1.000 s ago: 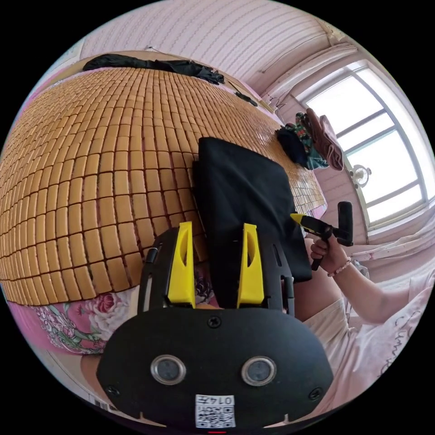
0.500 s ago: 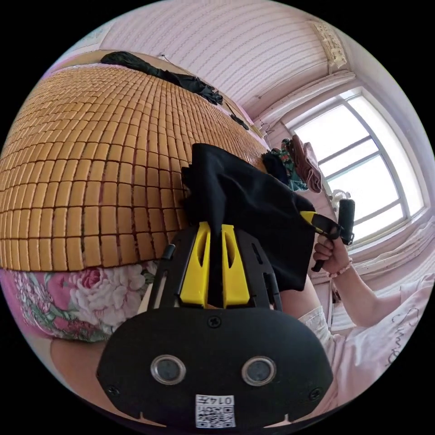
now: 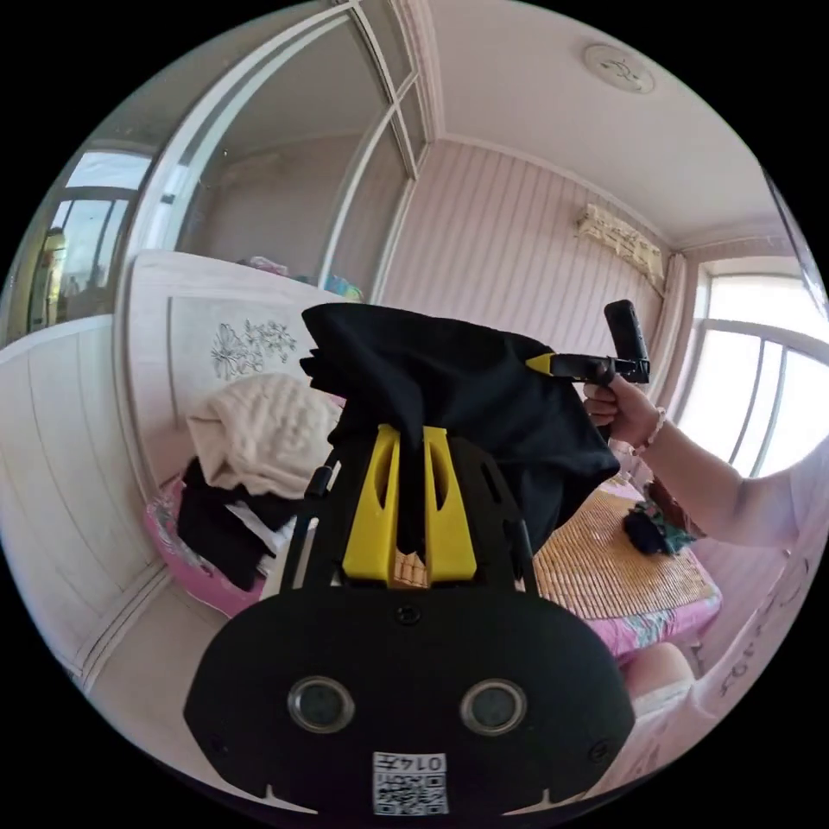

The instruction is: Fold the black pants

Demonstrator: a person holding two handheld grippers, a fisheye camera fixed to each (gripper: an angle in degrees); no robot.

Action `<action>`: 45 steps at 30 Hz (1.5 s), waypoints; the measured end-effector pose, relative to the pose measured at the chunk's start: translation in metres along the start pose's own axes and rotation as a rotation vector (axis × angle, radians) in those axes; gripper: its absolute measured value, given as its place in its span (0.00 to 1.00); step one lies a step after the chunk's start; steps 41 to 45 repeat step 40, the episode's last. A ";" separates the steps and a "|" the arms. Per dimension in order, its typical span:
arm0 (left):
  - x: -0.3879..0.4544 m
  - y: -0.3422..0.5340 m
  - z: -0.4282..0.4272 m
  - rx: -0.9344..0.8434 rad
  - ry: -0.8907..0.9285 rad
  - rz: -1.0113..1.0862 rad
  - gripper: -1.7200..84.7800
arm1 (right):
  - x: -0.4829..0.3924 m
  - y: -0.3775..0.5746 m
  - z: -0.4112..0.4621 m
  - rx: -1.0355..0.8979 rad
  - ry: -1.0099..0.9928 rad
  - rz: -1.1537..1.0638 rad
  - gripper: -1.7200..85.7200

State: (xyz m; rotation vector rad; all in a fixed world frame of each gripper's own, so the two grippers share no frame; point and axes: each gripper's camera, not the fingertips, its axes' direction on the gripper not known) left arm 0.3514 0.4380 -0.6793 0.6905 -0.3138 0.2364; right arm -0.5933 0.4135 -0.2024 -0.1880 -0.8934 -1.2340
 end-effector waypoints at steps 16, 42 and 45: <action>-0.029 0.005 0.100 -0.328 -0.455 0.049 0.21 | 0.056 -0.037 0.186 -0.164 0.107 0.323 0.13; 0.566 0.233 0.141 -0.666 -0.142 0.444 0.03 | -0.186 0.300 -0.180 0.074 0.620 1.162 0.02; 0.566 0.233 0.141 -0.666 -0.142 0.444 0.03 | -0.186 0.300 -0.180 0.074 0.620 1.162 0.02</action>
